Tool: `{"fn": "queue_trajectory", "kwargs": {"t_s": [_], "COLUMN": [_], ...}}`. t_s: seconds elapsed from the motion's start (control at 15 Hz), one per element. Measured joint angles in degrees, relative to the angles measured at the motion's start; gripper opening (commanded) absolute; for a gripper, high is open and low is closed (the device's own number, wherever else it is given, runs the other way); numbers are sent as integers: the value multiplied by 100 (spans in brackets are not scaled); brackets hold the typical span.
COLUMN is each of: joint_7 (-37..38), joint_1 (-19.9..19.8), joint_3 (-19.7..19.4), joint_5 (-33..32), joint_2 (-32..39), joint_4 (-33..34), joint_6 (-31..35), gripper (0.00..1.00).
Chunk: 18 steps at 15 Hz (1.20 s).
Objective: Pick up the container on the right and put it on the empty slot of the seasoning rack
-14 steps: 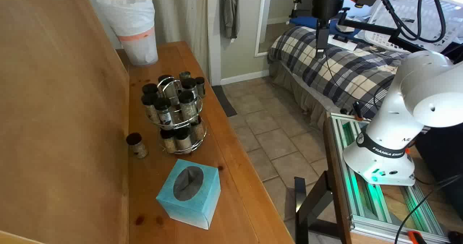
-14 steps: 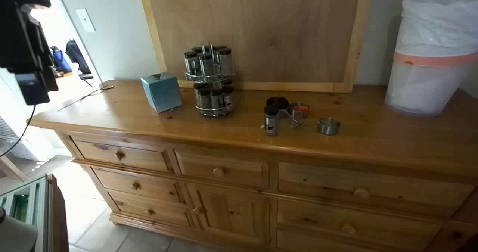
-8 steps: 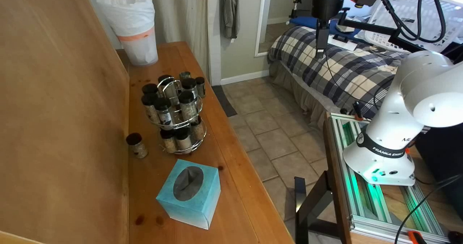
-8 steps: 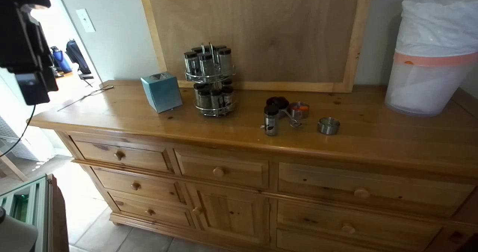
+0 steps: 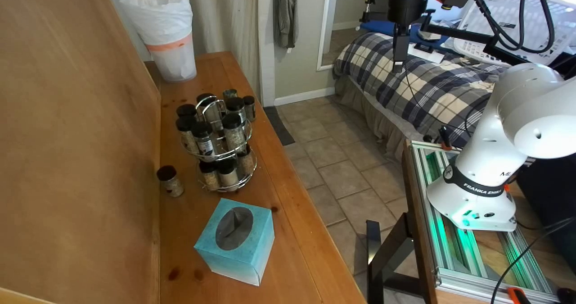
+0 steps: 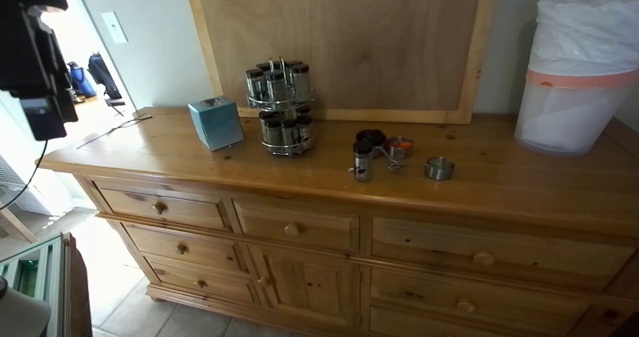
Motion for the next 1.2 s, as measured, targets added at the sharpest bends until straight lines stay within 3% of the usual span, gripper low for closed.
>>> {"fn": "queue_trajectory", "kwargs": {"t_s": [0.2, 0.47, 1.2], "joint_7": [65, 80, 67], "joint_1": [12, 53, 233], "joint_3": [-45, -446, -703], "joint_5": [7, 220, 1883], "joint_2": [22, 552, 3931], "joint_4": [24, 572, 3752], "joint_6": [6, 328, 367], "gripper": [100, 100, 100]}}
